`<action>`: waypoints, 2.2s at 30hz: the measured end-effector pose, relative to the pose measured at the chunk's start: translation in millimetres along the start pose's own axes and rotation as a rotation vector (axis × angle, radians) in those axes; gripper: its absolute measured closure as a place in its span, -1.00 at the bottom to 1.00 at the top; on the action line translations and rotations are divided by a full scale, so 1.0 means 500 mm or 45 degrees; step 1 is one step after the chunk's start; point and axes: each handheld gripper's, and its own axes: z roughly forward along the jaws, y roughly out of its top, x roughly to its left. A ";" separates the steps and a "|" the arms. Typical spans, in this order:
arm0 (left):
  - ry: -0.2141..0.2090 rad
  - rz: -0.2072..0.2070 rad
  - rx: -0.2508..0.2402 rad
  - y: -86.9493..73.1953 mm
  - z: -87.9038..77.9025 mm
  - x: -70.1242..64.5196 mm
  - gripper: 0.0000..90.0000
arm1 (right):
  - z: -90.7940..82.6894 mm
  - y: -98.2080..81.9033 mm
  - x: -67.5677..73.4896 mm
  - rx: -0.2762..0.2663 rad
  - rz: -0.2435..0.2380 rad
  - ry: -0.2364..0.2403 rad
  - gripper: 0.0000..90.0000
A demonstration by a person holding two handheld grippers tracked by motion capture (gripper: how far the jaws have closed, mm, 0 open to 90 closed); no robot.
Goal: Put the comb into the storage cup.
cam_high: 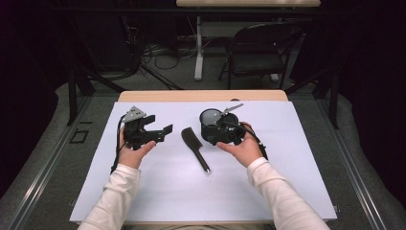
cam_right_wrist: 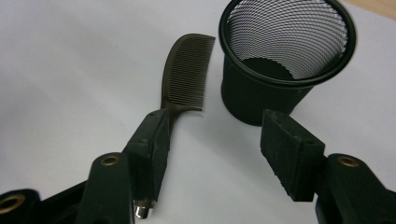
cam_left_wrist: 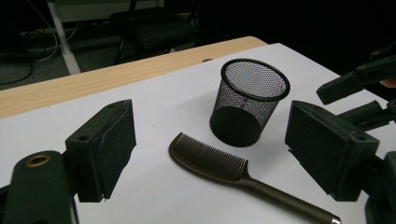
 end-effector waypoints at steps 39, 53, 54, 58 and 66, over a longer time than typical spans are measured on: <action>0.001 -0.038 -0.008 -0.001 -0.011 0.008 -0.62 | 0.080 0.007 0.039 0.232 0.081 -0.005 -0.60; 0.002 -0.032 0.007 -0.004 -0.007 0.007 -0.64 | 0.120 -0.011 0.058 0.306 0.088 0.026 -0.85; 0.001 -0.032 0.009 -0.004 -0.006 0.006 -0.65 | 0.121 -0.010 0.060 0.331 0.079 0.023 -0.85; 0.007 -0.026 0.017 -0.006 -0.001 0.002 -0.67 | 0.131 -0.015 0.067 0.336 0.077 0.019 -0.85; -0.026 -0.030 0.043 -0.009 0.008 0.001 -0.87 | 0.153 -0.026 0.075 0.377 0.078 0.003 -0.80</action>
